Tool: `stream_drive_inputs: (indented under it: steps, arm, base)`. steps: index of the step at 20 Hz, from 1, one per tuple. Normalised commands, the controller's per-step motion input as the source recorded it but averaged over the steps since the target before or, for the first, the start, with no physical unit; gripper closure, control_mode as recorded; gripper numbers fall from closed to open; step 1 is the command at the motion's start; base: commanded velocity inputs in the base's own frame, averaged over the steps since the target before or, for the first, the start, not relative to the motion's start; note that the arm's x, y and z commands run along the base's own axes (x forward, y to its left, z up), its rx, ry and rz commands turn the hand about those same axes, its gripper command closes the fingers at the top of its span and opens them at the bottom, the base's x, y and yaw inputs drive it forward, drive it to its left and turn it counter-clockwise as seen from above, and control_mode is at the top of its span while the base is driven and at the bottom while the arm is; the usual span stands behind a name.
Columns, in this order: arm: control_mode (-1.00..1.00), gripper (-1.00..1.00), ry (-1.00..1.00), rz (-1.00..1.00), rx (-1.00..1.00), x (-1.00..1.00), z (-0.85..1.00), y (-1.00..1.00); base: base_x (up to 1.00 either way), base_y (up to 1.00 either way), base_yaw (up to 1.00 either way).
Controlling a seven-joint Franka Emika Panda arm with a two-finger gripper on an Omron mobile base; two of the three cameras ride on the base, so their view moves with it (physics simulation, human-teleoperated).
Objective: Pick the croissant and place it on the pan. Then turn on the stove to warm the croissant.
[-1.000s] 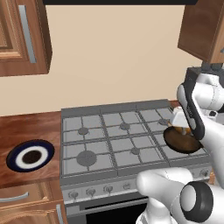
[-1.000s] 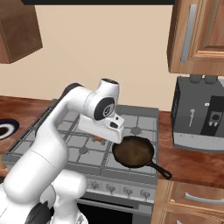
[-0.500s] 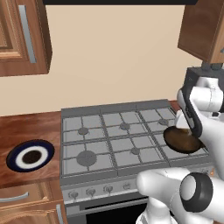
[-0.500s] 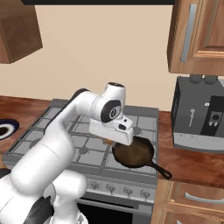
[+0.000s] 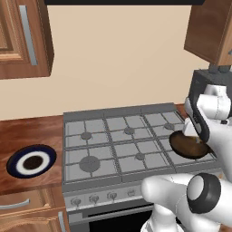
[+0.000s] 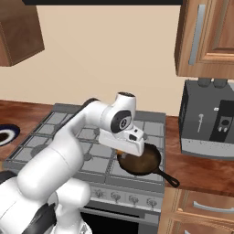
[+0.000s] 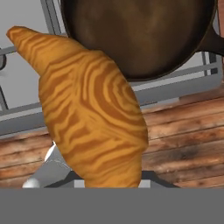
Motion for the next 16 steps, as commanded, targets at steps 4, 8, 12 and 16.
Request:
stream_drive_inputs:
  steps: [4, 8, 12, 16]
  arm:
    - [-1.00, 1.00, 0.00, -0.02, 0.00, 0.19, -0.20, 0.00]
    - [-1.00, 1.00, 0.00, -0.01, 0.00, 0.25, -0.18, 0.00]
    - [-1.00, 1.00, 0.00, 0.00, 0.00, 0.23, -0.16, -0.05]
    - [-1.00, 1.00, 0.00, 0.00, 0.00, 0.21, -0.16, -0.12]
  base:
    - [0.00, 0.00, 0.00]
    - [0.00, 0.00, 0.00]
    - [0.00, 0.00, 0.00]
    - [0.00, 0.00, 0.00]
